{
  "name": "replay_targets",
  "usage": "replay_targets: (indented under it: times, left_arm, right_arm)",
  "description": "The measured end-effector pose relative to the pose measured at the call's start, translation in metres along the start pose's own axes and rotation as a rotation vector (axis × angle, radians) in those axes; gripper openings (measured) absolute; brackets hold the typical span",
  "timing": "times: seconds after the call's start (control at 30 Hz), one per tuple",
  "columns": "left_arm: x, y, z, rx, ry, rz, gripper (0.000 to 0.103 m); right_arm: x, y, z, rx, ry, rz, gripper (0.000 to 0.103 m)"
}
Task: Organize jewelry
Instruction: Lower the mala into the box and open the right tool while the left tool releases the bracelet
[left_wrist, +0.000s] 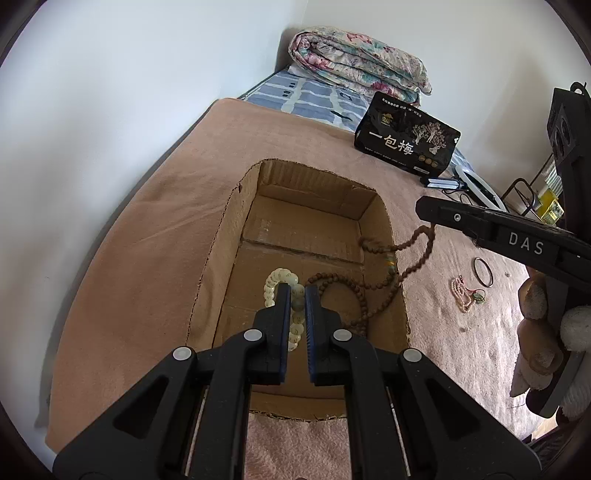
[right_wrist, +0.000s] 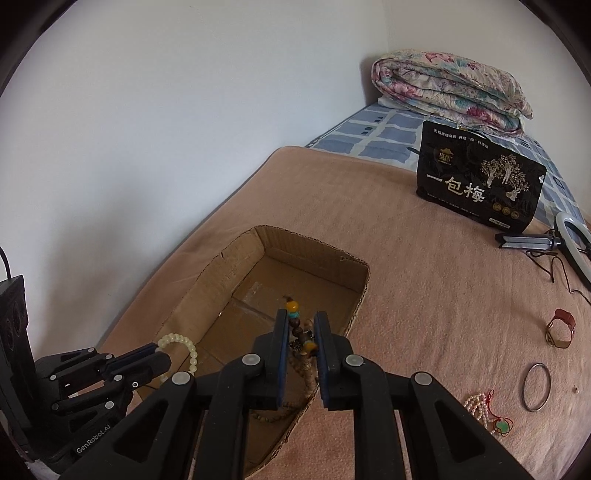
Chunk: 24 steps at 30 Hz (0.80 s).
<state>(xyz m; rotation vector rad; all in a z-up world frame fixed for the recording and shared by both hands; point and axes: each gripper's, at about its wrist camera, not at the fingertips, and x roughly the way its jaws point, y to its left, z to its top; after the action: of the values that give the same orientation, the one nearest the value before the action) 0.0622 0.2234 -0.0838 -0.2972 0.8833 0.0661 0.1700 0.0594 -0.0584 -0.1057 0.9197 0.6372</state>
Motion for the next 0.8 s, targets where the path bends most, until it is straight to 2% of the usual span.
replay_targets:
  times: [0.03,0.07,0.1,0.13,0.2,0.23,0.53,0.8]
  left_arm:
    - [0.0,0.0,0.0,-0.001,0.0,0.005,0.007]
    - [0.0,0.001,0.001,-0.003,-0.001,0.008,0.011]
    - [-0.001,0.001,0.001,-0.006,-0.004,0.01,0.026]
    - [-0.002,0.001,0.001,-0.009,-0.012,0.013,0.038]
    - [-0.004,0.0,0.002,-0.009,-0.025,0.025,0.039]
    - [-0.005,-0.001,0.003,-0.006,-0.028,0.03,0.039]
    - [-0.01,-0.018,0.005,0.028,-0.051,0.033,0.039]
    - [-0.012,-0.044,0.007,0.056,-0.069,0.009,0.039]
  right_arm:
    - [-0.001,0.0,0.0,0.0,-0.004,0.001,0.029]
    - [-0.002,0.0,0.0,-0.003,-0.009,0.0,0.033]
    - [-0.003,0.001,0.0,-0.006,-0.014,-0.006,0.042]
    - [-0.005,0.001,0.0,-0.006,-0.018,-0.015,0.058]
    - [-0.008,0.0,-0.001,-0.005,-0.038,-0.023,0.077]
    - [-0.011,-0.001,-0.002,-0.005,-0.05,-0.027,0.082]
    - [-0.025,-0.005,-0.007,-0.026,-0.081,-0.108,0.096]
    - [-0.044,-0.014,-0.02,-0.048,-0.093,-0.16,0.096]
